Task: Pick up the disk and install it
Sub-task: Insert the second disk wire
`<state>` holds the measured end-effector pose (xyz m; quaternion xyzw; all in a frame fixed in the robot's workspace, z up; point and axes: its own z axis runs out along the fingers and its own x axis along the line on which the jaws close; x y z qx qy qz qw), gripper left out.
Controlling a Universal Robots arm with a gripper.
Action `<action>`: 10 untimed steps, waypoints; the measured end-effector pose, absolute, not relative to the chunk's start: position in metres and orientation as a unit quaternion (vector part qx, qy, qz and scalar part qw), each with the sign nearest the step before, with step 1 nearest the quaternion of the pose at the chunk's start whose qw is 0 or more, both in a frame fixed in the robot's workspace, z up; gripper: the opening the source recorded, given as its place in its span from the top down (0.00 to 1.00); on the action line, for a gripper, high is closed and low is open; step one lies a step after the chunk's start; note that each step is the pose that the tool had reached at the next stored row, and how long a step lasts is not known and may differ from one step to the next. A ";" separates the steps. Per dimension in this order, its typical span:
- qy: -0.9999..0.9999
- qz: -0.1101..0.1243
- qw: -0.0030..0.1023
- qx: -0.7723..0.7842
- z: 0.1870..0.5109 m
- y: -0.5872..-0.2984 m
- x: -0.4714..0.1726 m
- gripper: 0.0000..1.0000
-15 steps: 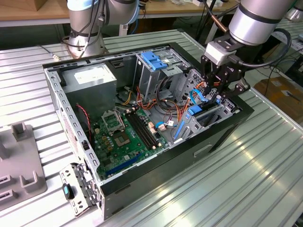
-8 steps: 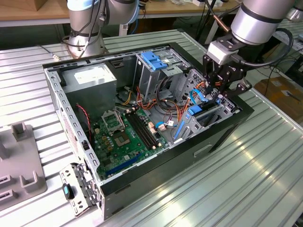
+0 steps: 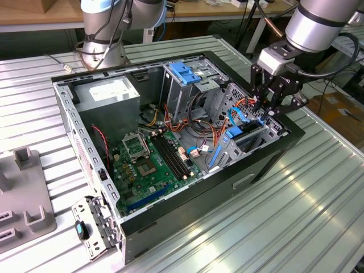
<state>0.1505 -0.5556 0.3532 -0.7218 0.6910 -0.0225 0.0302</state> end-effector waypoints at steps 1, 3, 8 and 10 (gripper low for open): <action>0.691 -0.022 0.030 -0.722 0.353 -0.556 0.152 0.64; 0.691 -0.022 0.030 -0.722 0.353 -0.556 0.152 0.64; 0.691 -0.023 0.030 -0.722 0.355 -0.556 0.152 0.64; 0.691 -0.023 0.030 -0.722 0.357 -0.556 0.152 0.64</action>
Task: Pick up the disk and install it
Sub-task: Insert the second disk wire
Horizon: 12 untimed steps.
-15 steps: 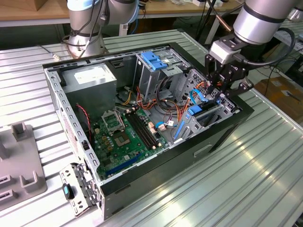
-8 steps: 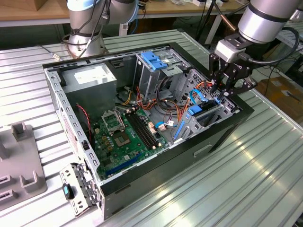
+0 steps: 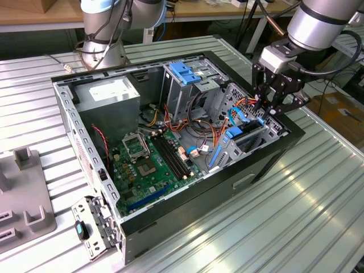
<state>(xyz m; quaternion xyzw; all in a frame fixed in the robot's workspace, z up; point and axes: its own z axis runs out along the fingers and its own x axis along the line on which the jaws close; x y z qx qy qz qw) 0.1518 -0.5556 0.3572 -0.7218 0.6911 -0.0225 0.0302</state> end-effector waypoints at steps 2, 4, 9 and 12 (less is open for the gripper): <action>0.691 -0.022 0.030 -0.722 0.360 -0.556 0.152 0.64; 0.691 -0.022 0.030 -0.722 0.361 -0.556 0.152 0.64; 0.691 -0.022 0.030 -0.722 0.362 -0.556 0.152 0.64; 0.691 -0.023 0.030 -0.722 0.362 -0.556 0.152 0.64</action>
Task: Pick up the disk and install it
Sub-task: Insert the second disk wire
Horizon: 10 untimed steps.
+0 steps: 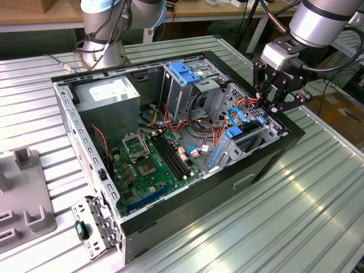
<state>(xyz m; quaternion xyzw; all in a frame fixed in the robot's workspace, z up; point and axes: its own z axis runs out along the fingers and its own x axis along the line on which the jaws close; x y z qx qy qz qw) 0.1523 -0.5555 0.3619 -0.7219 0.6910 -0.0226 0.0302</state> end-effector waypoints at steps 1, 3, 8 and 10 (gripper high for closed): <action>0.691 -0.023 0.030 -0.722 0.362 -0.556 0.153 0.64; 0.689 -0.022 0.030 -0.723 0.362 -0.556 0.154 0.64; 0.686 -0.022 0.030 -0.727 0.362 -0.556 0.158 0.64; 0.685 -0.022 0.030 -0.728 0.362 -0.556 0.159 0.64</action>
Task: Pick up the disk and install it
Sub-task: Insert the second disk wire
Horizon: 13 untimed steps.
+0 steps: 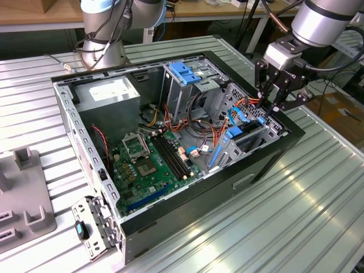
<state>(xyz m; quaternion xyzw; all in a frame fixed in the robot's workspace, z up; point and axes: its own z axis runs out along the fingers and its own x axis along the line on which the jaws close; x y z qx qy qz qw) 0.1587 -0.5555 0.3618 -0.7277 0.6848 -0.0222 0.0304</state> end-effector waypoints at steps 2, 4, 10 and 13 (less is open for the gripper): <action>0.684 -0.022 0.030 -0.729 0.362 -0.555 0.160 0.64; 0.683 -0.022 0.030 -0.729 0.362 -0.555 0.161 0.64; 0.682 -0.022 0.031 -0.731 0.362 -0.555 0.162 0.64; 0.682 -0.022 0.031 -0.731 0.362 -0.555 0.163 0.64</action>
